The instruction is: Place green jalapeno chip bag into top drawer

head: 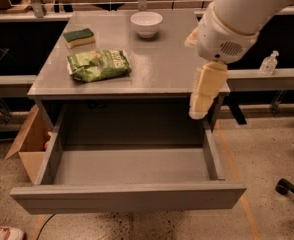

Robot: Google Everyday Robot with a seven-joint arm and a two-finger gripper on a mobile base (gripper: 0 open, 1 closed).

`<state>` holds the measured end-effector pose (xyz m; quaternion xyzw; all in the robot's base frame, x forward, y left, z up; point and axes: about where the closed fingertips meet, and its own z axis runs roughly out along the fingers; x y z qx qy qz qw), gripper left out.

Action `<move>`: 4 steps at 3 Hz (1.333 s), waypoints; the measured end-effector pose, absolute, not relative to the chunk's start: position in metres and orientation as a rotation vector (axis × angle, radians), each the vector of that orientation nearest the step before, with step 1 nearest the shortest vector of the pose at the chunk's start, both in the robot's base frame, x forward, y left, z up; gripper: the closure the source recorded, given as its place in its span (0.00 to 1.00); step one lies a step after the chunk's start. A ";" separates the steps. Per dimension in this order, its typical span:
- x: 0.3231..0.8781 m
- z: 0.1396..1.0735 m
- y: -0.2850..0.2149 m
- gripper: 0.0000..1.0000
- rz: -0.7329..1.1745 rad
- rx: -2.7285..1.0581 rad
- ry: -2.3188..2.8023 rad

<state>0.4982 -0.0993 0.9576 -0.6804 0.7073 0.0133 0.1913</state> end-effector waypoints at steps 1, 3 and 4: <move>0.529 0.953 -0.044 0.00 0.140 -1.901 1.892; 0.573 0.945 0.005 0.00 0.257 -1.799 1.872; 0.613 0.930 0.023 0.00 0.265 -1.761 1.828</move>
Offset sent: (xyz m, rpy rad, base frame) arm 0.1151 0.1507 -0.0150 0.3481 0.0256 -0.0094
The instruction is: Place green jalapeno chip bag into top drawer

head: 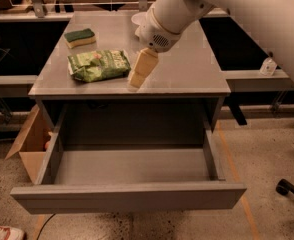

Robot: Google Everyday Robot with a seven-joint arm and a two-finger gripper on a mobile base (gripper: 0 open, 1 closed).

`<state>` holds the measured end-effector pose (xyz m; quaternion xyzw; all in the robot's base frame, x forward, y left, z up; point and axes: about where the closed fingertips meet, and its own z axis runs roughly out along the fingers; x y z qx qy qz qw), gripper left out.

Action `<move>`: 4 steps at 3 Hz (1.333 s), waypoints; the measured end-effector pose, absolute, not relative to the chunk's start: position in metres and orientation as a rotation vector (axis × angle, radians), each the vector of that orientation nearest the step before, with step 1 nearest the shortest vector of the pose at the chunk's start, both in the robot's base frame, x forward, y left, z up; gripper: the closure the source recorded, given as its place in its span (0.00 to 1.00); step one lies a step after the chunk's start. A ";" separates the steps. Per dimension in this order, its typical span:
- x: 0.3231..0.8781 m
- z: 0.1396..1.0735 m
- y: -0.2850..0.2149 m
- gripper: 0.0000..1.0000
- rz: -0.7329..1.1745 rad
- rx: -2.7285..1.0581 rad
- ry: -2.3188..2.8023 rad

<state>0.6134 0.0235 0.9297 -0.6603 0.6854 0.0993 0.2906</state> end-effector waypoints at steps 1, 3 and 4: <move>0.663 0.910 0.043 0.00 0.279 -1.690 1.844; 0.731 0.879 0.070 0.00 0.286 -1.554 1.945; 0.750 0.866 0.083 0.12 0.314 -1.521 1.958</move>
Offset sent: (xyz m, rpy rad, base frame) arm 0.1380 0.0498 -0.0535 0.0833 0.0228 -0.2260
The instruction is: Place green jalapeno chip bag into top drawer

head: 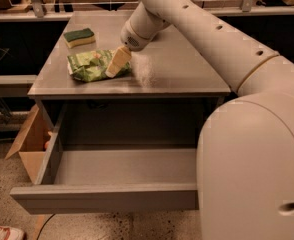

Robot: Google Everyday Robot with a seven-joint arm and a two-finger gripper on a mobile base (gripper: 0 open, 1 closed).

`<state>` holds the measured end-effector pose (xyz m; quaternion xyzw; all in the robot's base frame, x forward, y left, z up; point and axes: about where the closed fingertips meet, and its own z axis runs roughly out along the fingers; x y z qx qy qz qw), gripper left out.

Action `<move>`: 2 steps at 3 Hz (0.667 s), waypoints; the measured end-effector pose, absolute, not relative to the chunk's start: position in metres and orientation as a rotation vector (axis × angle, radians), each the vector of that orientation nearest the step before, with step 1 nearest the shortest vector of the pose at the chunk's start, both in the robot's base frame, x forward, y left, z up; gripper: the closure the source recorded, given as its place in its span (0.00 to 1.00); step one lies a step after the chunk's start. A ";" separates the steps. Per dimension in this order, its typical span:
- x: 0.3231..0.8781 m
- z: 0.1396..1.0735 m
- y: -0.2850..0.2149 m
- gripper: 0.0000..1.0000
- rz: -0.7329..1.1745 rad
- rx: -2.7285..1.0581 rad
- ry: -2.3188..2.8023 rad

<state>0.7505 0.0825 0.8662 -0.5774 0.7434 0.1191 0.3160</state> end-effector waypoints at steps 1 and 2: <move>0.760 0.852 0.094 0.28 0.355 -1.505 1.974; 0.763 0.848 0.095 0.52 0.371 -1.478 1.985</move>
Offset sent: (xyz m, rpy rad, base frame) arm 0.0182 0.0094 -0.0170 0.0617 0.0385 -0.0478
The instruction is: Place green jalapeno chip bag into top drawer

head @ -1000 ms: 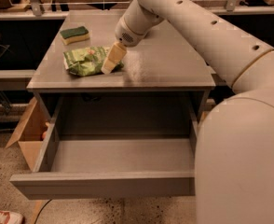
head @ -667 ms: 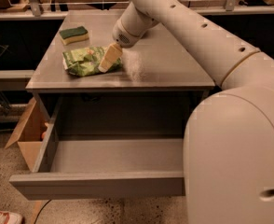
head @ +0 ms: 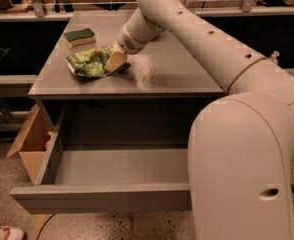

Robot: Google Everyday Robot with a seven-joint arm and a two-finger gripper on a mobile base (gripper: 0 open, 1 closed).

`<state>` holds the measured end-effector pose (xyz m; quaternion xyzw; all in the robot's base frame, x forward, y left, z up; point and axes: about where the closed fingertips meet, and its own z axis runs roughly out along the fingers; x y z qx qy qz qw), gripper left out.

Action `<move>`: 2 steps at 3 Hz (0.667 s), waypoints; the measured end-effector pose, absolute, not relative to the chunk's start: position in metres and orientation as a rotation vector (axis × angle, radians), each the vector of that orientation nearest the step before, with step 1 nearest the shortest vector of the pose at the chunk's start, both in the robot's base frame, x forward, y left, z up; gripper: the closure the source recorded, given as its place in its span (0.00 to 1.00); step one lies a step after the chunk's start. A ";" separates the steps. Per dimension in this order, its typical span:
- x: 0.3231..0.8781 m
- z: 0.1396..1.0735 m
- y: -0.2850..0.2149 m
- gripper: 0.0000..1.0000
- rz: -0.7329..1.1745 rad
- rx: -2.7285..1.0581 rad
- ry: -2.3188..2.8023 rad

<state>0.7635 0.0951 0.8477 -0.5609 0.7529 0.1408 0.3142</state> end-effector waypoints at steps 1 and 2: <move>0.759 0.861 0.076 0.74 0.350 -1.395 1.989; 0.727 0.887 0.026 1.00 0.265 -1.254 2.026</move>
Offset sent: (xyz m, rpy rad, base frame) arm -0.0644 -0.1114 0.0602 0.0346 -0.1152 -0.2827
